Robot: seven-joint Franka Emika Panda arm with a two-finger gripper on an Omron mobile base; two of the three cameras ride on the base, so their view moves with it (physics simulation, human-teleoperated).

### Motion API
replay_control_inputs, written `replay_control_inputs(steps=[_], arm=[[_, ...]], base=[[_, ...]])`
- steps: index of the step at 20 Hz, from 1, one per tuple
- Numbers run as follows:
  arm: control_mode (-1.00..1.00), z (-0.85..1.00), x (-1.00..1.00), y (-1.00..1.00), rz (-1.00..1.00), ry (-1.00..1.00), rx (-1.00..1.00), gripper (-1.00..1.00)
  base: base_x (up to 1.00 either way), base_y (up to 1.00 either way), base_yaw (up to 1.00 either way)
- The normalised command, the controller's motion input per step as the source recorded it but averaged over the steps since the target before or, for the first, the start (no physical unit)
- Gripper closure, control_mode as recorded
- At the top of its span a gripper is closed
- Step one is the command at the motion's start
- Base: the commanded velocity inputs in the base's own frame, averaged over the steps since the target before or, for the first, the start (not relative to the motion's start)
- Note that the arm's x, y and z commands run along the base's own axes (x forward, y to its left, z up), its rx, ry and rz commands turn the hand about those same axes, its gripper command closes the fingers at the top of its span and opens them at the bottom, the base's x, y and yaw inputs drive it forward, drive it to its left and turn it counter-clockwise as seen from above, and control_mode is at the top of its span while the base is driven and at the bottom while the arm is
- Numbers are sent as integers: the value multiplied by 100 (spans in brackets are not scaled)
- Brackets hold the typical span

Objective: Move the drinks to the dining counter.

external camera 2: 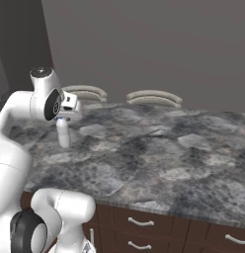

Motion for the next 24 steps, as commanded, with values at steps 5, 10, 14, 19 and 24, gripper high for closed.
replay_control_inputs(steps=[5,10,14,19,24], arm=[[-100,-26,6,4,0,-6,-4,100],[-100,-14,5,0,0,-4,-1,100],[-100,-37,3,0,0,-2,4,100],[-100,-31,5,0,0,0,1,100],[-100,-22,1,0,0,-8,0,100]], base=[[0,0,0],[0,0,0],[0,0,0],[0,0,0],[0,0,0]])
